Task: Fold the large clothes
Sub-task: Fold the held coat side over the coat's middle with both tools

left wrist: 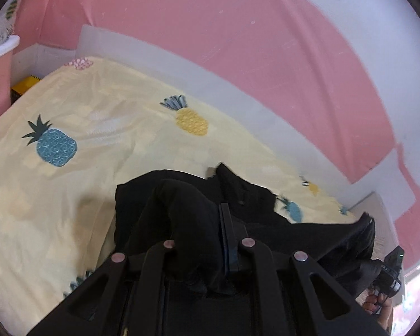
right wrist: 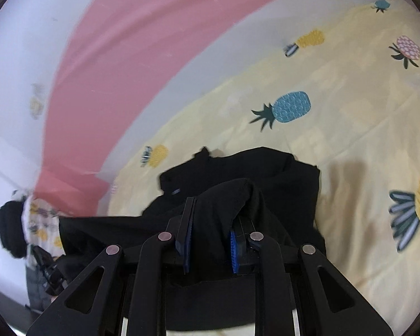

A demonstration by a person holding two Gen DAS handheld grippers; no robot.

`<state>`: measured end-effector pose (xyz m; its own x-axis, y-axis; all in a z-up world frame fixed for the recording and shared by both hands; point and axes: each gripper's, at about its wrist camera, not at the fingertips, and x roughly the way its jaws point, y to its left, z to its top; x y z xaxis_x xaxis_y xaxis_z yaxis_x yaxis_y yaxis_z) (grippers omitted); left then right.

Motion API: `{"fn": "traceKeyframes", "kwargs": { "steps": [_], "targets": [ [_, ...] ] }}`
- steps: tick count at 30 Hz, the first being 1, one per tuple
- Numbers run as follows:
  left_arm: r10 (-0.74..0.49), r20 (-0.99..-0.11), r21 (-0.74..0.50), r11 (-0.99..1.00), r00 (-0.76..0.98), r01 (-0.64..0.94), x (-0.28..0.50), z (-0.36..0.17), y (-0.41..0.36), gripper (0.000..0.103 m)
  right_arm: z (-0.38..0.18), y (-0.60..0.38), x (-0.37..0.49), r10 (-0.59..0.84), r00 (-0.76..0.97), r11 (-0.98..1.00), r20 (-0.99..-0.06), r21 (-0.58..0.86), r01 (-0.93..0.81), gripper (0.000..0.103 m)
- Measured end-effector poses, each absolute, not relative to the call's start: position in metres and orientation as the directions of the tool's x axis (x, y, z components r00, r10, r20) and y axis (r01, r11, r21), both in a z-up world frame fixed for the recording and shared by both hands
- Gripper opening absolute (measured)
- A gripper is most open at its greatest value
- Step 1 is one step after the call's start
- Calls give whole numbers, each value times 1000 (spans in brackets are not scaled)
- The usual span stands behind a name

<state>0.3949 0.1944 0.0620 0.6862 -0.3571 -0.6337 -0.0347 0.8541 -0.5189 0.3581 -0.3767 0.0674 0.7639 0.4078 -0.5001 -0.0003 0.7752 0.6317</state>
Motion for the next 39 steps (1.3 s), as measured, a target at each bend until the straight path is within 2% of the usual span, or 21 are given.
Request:
{"fn": "traceKeyframes", "kwargs": {
  "steps": [4, 7, 9, 11, 14, 17, 18, 19, 21, 25, 29, 32, 35, 37, 39],
  "targets": [
    [-303, -705, -457, 885, 642, -85, 449, 30, 182, 15, 41, -375, 421, 377, 718, 793, -585, 604, 75, 24],
    [-254, -764, -402, 907, 593, -130, 480, -2, 173, 19, 15, -375, 452, 379, 695, 772, -611, 623, 127, 32],
    [-250, -794, -391, 908, 554, -151, 496, -24, 170, 20, -6, -376, 467, 394, 692, 748, -605, 648, 142, 47],
    [-270, -798, -406, 902, 539, -148, 502, -37, 170, 21, -11, -376, 472, 399, 700, 735, -592, 663, 142, 55],
    [-346, -770, -477, 870, 536, -124, 502, -35, 181, 27, 3, -378, 463, 427, 745, 714, -512, 697, 69, 75],
    [-463, -677, -621, 776, 572, -107, 497, -18, 204, 43, 41, -390, 436, 362, 852, 724, -377, 689, -3, 76],
    [-473, -638, -650, 754, 608, -96, 490, -8, 212, 54, 51, -392, 426, 346, 872, 734, -346, 679, -21, 76],
    [-454, -611, -652, 753, 648, -87, 483, 3, 217, 66, 58, -392, 418, 336, 884, 746, -325, 665, -39, 76],
    [-387, -559, -625, 778, 733, -66, 463, 25, 223, 74, 68, -380, 402, 323, 886, 804, -334, 591, -70, 76],
    [-417, -544, -567, 823, 728, 48, 429, 34, 195, 74, 56, -340, 386, 271, 855, 920, -441, 381, -95, 76],
    [-437, -647, -415, 889, 625, 193, 419, 0, 121, 74, 14, -307, 401, 178, 803, 973, -568, 224, -57, 76],
    [-323, -721, -252, 947, 614, 201, 431, -34, 83, 70, -13, -303, 429, 48, 768, 993, -639, 116, 35, 73],
    [-245, -739, -216, 969, 628, 123, 456, -60, 88, 59, -32, -319, 455, -24, 738, 990, -674, 85, 110, 72],
    [-208, -731, -208, 975, 650, 78, 470, -69, 98, 45, -43, -337, 467, 16, 719, 976, -695, 168, 140, 72],
    [-187, -730, -195, 979, 658, 62, 480, -77, 99, 44, -49, -346, 473, 30, 713, 969, -701, 196, 151, 72]
  ]
}}
